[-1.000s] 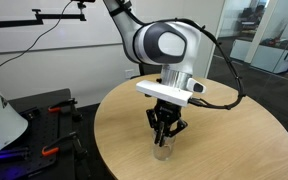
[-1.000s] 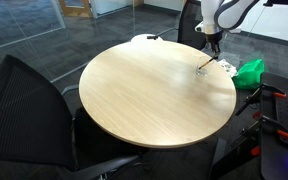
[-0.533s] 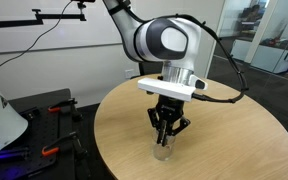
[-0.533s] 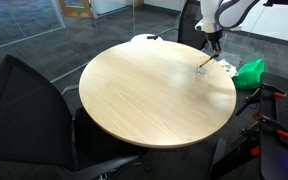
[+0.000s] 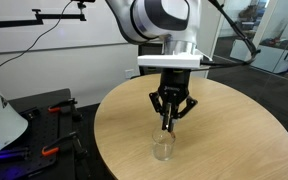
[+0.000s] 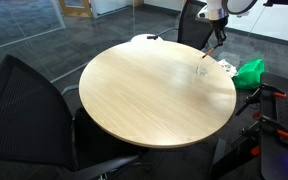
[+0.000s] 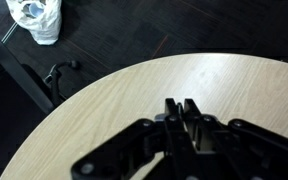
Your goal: Remove the pen from the glass cup and put it on the table
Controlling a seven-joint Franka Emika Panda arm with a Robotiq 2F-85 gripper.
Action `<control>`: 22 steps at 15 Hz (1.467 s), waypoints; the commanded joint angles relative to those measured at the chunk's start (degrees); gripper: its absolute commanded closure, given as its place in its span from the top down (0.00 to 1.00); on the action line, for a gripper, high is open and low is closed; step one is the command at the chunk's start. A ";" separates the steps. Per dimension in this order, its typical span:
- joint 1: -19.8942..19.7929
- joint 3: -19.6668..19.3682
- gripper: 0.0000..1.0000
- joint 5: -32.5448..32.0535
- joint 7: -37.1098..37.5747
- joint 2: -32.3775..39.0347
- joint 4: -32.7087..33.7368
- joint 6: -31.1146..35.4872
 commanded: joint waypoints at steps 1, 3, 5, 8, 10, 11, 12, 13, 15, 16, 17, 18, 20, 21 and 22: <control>0.45 0.60 0.03 -3.10 0.57 -7.91 -4.90 -0.18; 0.26 1.38 0.03 -2.97 -0.03 -10.48 -6.02 0.64; 0.47 2.40 0.03 -2.08 -0.25 -12.47 -7.00 1.45; 1.39 4.44 0.03 -0.46 1.10 -14.70 -9.07 3.84; 2.46 6.03 0.03 1.89 2.11 -15.02 -10.05 5.72; 3.00 6.78 0.03 3.19 2.60 -15.04 -10.49 6.65; 3.66 7.64 0.03 4.76 3.41 -14.82 -10.89 7.80; 4.28 8.51 0.03 6.51 3.77 -14.38 -11.05 8.92; 5.60 10.20 0.03 9.60 4.80 -13.30 -11.28 11.18; 6.24 10.96 0.03 11.01 5.32 -12.75 -11.17 12.09; 6.88 11.71 0.03 12.37 5.67 -12.10 -11.07 13.13; 7.46 12.33 0.03 13.49 6.44 -11.43 -10.96 14.22; 8.52 13.57 0.03 15.70 7.37 -9.72 -10.45 16.29; 9.00 14.15 0.03 16.58 7.48 -8.79 -10.17 17.32; 9.40 14.61 0.03 17.23 7.62 -8.01 -10.04 18.37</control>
